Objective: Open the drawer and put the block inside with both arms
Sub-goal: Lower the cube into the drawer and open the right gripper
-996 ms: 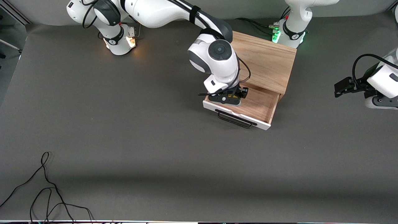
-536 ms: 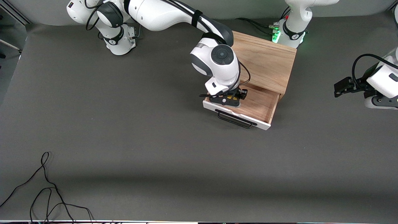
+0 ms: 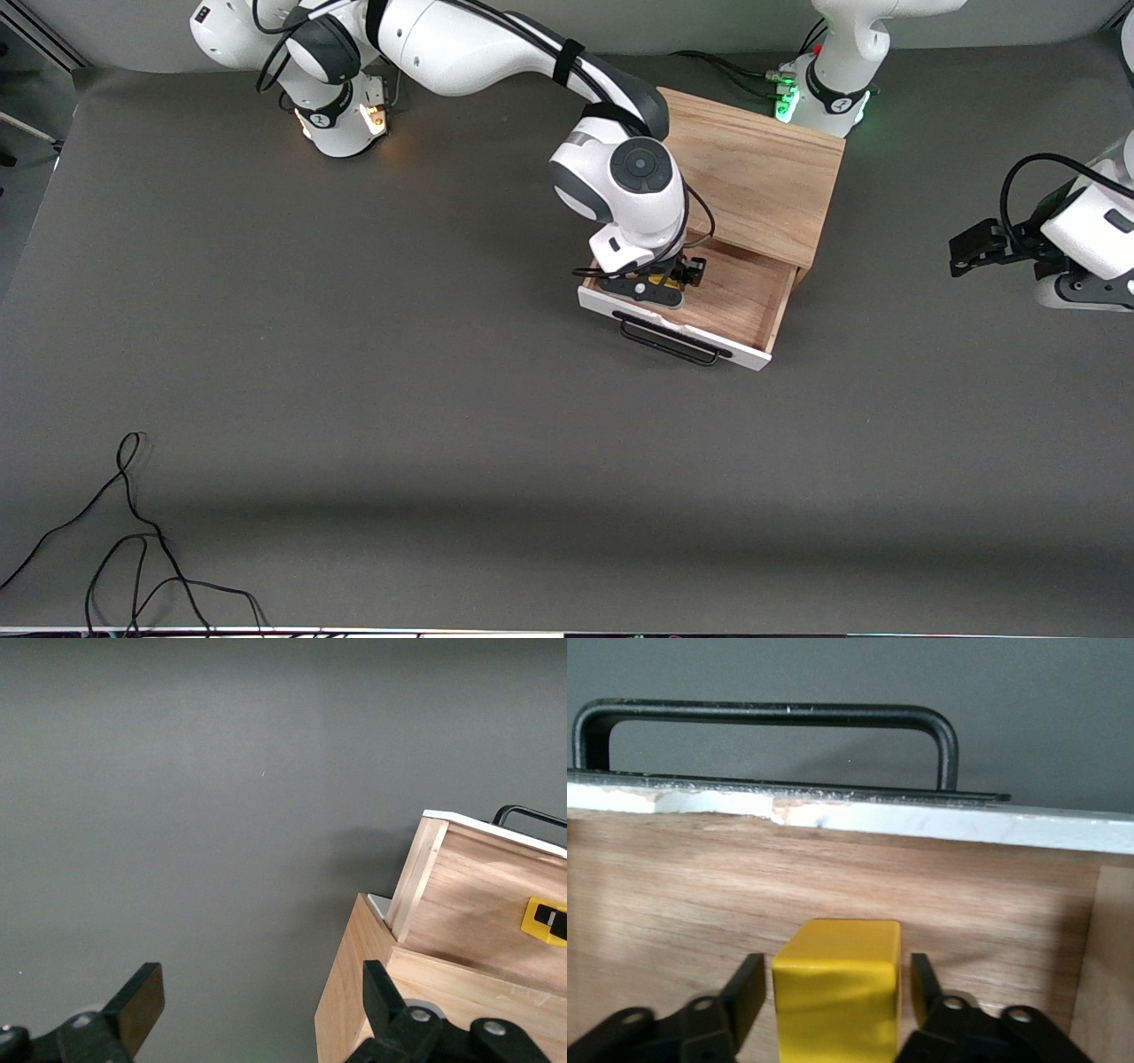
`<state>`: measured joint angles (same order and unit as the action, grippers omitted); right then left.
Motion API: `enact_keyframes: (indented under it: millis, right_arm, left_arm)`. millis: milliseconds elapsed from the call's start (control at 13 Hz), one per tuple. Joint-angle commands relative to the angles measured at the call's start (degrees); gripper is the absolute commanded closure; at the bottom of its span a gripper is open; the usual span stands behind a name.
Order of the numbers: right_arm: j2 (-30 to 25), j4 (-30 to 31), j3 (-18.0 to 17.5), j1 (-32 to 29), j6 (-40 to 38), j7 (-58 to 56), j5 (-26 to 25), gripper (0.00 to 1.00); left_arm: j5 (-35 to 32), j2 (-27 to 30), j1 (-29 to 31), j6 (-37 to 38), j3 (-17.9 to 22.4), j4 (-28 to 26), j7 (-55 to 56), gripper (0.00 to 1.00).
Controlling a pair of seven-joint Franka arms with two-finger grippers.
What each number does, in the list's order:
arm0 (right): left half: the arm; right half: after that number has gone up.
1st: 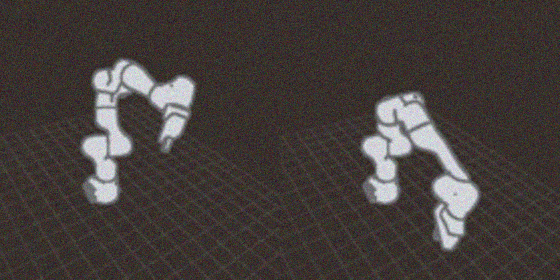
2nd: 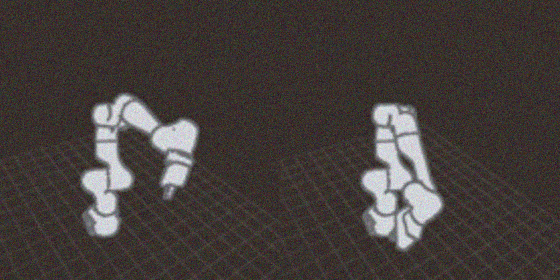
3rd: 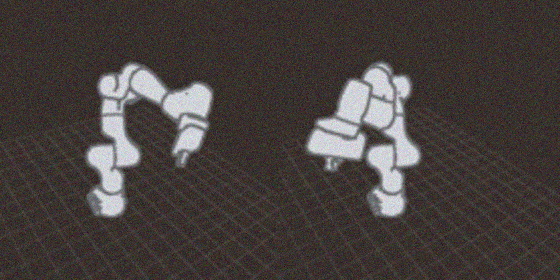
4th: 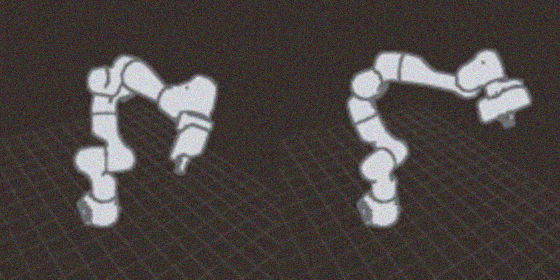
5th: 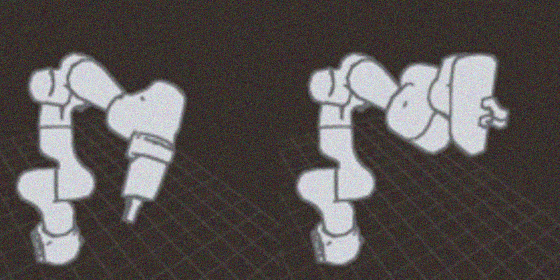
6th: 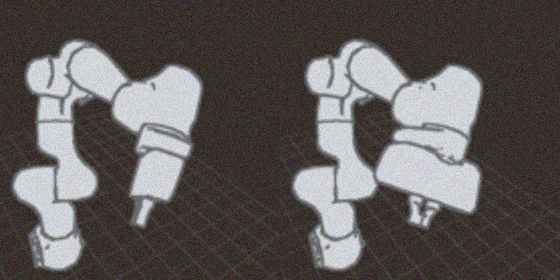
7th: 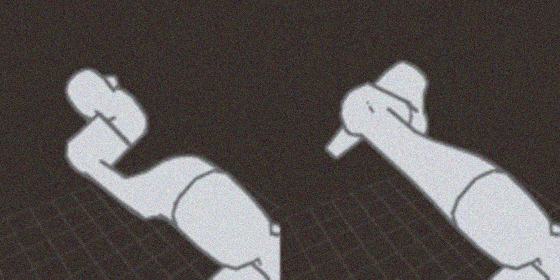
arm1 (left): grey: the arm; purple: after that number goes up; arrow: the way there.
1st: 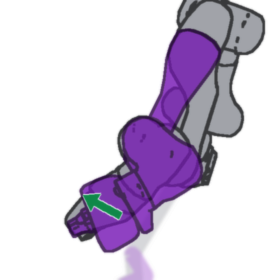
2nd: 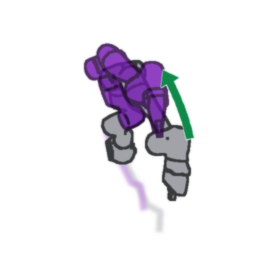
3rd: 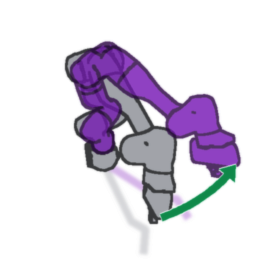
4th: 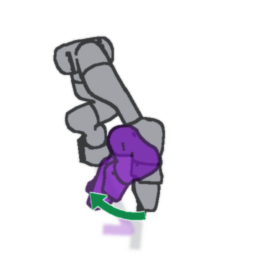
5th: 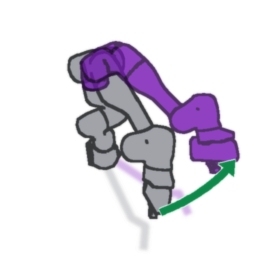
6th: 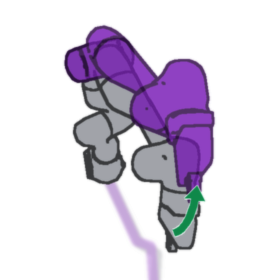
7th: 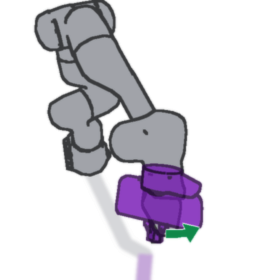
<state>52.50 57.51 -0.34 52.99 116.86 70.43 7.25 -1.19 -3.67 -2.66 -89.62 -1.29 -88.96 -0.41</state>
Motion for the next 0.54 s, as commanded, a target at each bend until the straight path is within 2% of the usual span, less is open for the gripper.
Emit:
enact_keyframes:
  millis: [0,307,460]
  right_arm:
    - [0.32,-1.7,0.52,0.71,-0.14,1.82,-0.91,0.0]
    - [-2.48,-1.97,1.22,0.53,-3.47,1.73,-1.36,0.0]
    - [-6.07,-1.97,2.18,-0.17,-5.94,1.03,-1.36,0.0]
  left_arm:
    - [0.04,1.13,0.11,0.14,-0.29,-1.3,-0.73,0.0]
    - [0.04,1.21,0.2,0.23,-0.29,-1.13,-0.64,0.0]
    - [0.04,1.3,0.64,0.32,-0.29,-1.13,-0.73,0.0]
